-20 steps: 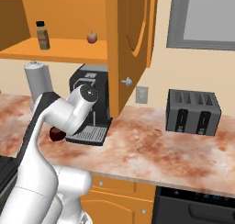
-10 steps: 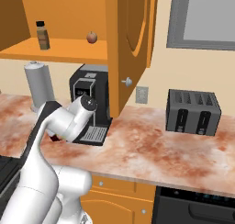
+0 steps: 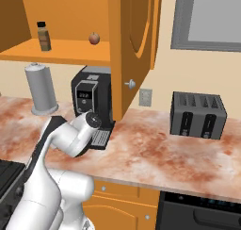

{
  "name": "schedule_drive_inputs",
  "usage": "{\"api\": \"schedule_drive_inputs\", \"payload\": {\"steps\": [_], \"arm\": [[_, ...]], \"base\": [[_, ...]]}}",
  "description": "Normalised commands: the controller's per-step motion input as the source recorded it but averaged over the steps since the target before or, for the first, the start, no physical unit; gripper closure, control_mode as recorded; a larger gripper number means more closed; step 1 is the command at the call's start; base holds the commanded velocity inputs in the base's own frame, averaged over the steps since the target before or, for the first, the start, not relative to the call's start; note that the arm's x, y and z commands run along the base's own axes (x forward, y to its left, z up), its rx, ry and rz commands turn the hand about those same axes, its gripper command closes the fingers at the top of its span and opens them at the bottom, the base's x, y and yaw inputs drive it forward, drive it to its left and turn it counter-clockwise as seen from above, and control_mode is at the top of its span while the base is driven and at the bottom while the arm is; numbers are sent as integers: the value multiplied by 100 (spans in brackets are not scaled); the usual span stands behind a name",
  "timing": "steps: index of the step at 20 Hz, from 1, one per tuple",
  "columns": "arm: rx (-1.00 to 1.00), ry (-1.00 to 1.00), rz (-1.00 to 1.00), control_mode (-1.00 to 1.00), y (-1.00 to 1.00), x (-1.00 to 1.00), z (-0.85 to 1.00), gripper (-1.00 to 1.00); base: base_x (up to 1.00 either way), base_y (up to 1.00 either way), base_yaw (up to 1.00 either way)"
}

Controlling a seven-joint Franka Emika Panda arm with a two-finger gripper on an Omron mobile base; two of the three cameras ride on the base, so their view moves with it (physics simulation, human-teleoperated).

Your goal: Pick the cinnamon and honey bottle from the cabinet and place them next to the mug.

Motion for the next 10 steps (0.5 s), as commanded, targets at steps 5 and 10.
{"api": "schedule_drive_inputs", "payload": {"steps": [5, 10], "arm": [[14, 0, 0, -100, 0, 2, -41, 100], [7, 0, 3, -100, 0, -9, -37, 100]], "base": [[0, 0, 0], [0, 0, 0]]}}
